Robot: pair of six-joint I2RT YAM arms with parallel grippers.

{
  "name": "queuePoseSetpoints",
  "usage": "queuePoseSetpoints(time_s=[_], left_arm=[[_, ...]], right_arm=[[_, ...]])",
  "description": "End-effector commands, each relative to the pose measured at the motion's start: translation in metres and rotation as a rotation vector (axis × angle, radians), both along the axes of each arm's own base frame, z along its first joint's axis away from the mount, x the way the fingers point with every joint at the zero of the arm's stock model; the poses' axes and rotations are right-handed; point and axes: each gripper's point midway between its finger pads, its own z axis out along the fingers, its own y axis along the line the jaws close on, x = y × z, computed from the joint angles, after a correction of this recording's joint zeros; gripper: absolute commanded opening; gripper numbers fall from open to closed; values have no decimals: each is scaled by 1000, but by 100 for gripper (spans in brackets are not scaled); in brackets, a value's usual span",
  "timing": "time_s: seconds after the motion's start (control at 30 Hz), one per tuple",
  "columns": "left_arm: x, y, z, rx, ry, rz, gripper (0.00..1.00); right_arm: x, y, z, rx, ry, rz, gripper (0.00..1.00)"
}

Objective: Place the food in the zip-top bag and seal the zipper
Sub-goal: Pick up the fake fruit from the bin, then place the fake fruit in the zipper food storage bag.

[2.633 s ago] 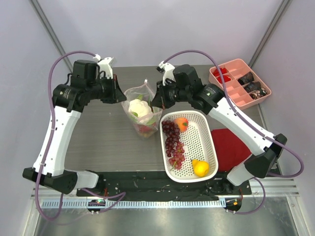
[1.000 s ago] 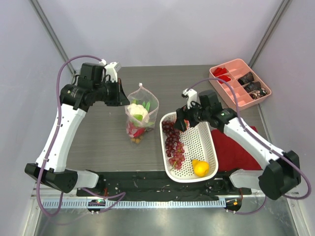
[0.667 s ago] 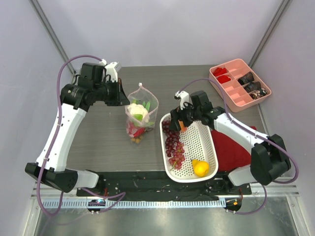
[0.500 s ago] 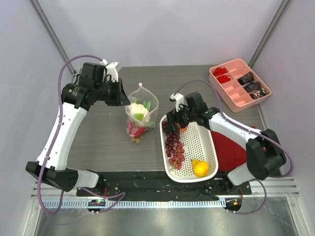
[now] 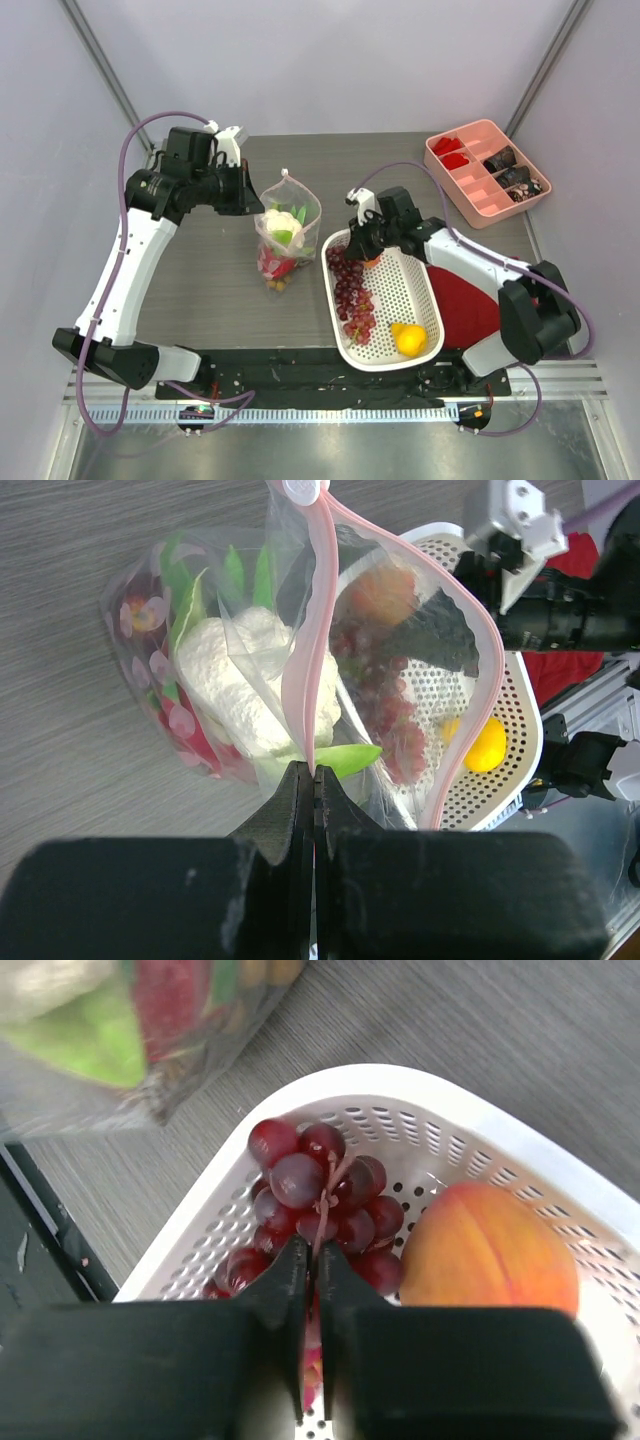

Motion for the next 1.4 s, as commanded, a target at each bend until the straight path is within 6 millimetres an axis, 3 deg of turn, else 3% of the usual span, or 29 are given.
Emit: queuePoseSetpoints(time_s=[0.0, 0.37, 0.57, 0.6, 0.67, 0.7, 0.9, 1.0, 1.1, 1.33, 1.37], left_arm=[[6, -1, 17, -22, -66, -5, 0], [8, -4, 16, -37, -52, -4, 0], [9, -7, 15, -46, -45, -8, 0], [10, -8, 14, -50, -39, -10, 0], [12, -9, 13, -53, -34, -12, 0], [12, -10, 13, -58, -30, -15, 0], [14, -12, 14, -65, -30, -17, 0], [15, -14, 14, -72, -24, -17, 0], [15, -17, 18, -90, -15, -25, 0], [14, -21, 31, -107, -24, -48, 0], [13, -21, 32, -110, -25, -52, 0]], right_arm=[[-4, -2, 73, 79, -117, -15, 1], [-29, -36, 185, 133, -317, -95, 1], [-36, -47, 267, 216, -463, -132, 1], [-39, -46, 289, 249, -501, -121, 1], [-37, -41, 307, 285, -505, -118, 1], [-38, -40, 333, 321, -547, -117, 1], [-32, -16, 410, 482, -602, -64, 1], [-29, 0, 435, 552, -612, -28, 1], [-31, 18, 447, 594, -624, 21, 1], [-35, 66, 424, 565, -657, 138, 1], [-34, 71, 413, 550, -647, 147, 1]])
